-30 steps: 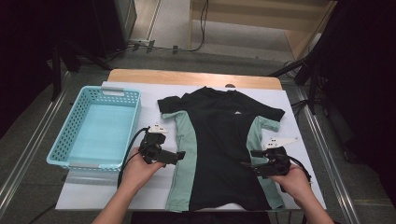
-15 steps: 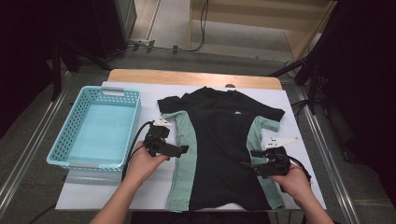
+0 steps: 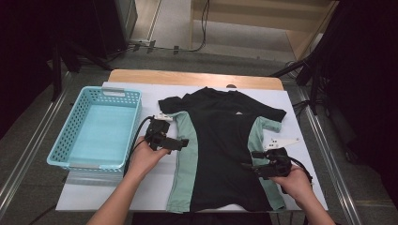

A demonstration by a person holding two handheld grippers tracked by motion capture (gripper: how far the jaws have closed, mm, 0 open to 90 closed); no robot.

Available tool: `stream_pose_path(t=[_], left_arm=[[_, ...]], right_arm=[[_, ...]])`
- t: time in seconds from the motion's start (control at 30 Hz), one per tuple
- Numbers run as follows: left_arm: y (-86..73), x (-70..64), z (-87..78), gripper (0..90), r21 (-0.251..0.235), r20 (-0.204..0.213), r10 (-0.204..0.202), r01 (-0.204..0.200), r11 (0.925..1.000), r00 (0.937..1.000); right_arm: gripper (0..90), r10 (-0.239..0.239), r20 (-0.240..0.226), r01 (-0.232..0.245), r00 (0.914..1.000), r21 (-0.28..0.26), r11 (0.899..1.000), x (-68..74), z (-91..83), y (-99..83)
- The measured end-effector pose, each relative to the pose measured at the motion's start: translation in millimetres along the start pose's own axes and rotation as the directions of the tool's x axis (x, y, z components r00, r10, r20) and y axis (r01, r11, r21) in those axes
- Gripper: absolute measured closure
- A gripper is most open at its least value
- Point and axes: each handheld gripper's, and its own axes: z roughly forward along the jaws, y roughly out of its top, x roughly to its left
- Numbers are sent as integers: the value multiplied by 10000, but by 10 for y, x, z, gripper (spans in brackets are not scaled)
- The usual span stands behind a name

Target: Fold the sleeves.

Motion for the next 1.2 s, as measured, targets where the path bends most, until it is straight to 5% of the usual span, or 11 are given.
stream_pose_path(t=[0.87,1.2], left_arm=[[210,252,137,0,-203,-642,-392,380,9991,9972],[292,307,191,8,-114,-984,-257,247,9996,9948]], right_arm=[[247,92,96,-89,9999,-321,9994,99,-100,-115],[247,34,-16,-34,10000,-210,9998,110,-81,-120]])
